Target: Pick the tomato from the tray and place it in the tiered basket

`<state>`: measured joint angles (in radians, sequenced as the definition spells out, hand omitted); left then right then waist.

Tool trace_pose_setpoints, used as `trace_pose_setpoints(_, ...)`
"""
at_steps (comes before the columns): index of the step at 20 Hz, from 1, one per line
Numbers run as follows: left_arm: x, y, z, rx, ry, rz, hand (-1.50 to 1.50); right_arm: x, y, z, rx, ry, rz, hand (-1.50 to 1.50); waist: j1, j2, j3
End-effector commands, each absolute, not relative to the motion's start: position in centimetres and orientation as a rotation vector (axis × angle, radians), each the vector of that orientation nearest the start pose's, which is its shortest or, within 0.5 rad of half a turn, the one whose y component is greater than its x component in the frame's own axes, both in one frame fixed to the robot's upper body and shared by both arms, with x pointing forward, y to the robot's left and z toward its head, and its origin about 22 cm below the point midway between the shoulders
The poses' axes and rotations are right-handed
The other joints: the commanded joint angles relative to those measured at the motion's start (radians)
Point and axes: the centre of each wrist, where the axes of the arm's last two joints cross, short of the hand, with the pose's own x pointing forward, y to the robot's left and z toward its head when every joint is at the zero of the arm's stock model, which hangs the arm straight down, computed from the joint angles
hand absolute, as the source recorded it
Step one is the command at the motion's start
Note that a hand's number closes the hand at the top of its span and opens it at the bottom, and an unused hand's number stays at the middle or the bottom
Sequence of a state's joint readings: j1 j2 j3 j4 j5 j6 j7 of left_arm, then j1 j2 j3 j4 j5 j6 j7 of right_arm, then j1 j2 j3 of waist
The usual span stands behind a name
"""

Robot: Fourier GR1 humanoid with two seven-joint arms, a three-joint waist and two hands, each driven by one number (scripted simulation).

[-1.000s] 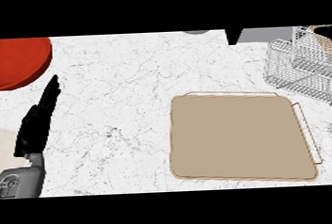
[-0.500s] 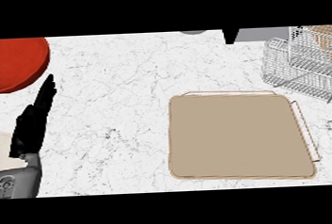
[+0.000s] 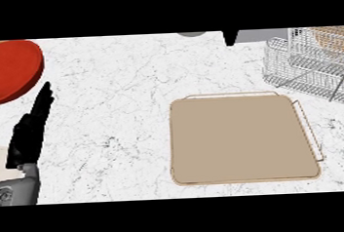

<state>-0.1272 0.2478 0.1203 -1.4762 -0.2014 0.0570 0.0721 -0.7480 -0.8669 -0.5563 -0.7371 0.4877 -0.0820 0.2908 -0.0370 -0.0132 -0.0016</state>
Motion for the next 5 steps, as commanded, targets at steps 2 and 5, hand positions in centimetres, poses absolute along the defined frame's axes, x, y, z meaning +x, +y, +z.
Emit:
trace_pose_setpoints(2, 25.8, 30.4, 3.3, 0.47, -1.501, -0.194, 0.0, 26.0, -55.9, 21.9, -1.155, -1.232, -0.189, -1.5, -0.012, -0.004, 0.002)
trace_pose_setpoints(5, 27.2, 31.1, 3.3, 0.48, -1.502, -0.195, 0.0, 22.6, -56.9, 21.7, -1.12, -1.291, -0.225, -1.5, -0.022, -0.001, 0.001)
